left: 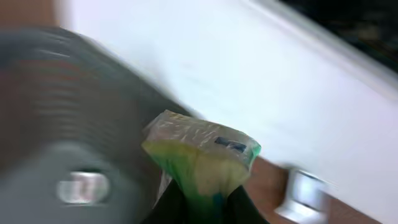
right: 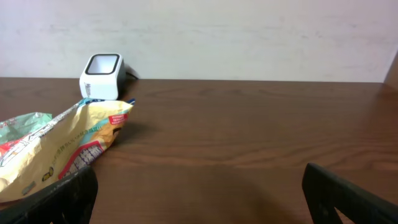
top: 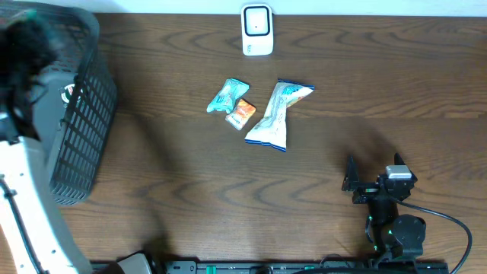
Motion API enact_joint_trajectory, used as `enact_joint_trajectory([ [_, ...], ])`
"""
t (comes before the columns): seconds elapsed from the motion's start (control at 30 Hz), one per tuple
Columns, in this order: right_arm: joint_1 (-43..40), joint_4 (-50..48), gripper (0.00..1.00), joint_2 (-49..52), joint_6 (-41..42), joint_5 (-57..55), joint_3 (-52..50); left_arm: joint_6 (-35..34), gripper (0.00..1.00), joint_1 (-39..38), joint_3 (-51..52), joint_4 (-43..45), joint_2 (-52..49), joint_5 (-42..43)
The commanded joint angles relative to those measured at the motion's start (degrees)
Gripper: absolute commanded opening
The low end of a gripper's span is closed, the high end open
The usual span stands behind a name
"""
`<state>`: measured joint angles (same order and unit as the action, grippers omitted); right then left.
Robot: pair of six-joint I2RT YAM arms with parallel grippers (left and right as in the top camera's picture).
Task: Scan the item barcode
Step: 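Carry the green wipes pack with left gripper toward the scanner, then release the green wipes pack on the table right of the white bag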
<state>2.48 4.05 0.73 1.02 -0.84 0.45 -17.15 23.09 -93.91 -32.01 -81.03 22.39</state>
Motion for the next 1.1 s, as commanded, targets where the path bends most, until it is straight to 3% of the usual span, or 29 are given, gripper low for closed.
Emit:
enact_joint_trajectory([
  [0.0,0.20,0.22,0.99,-0.24,0.63,-0.07,-0.15,-8.50,0.07,-9.29,-0.37,0.04,-1.46,8.04],
  [0.13,0.20,0.22,0.99,-0.24,0.63,-0.07,-0.15,-8.50,0.07,-25.09,-0.37,3.52,-7.15,7.08],
  [0.3,0.20,0.22,0.99,-0.24,0.63,-0.07,-0.15,-8.50,0.08,-36.81,-0.37,8.35,-15.67,4.76],
  [0.47,0.20,0.22,0.99,-0.24,0.63,-0.07,-0.13,-8.48,0.08,-47.76,-0.37,19.89,-28.09,4.74],
  [0.73,0.20,0.22,0.99,-0.24,0.63,-0.07,-0.15,-8.46,0.08,-55.71,-0.37,23.17,-43.54,-5.81],
  [0.87,0.20,0.22,0.99,-0.24,0.63,-0.07,-0.15,-9.01,0.08,-55.98,-0.37,22.43,-46.90,-4.42],
  [1.07,0.20,0.22,0.99,-0.24,0.63,-0.07,-0.15,-10.60,0.08,-55.91,-0.50,26.29,-43.91,-0.79],
])
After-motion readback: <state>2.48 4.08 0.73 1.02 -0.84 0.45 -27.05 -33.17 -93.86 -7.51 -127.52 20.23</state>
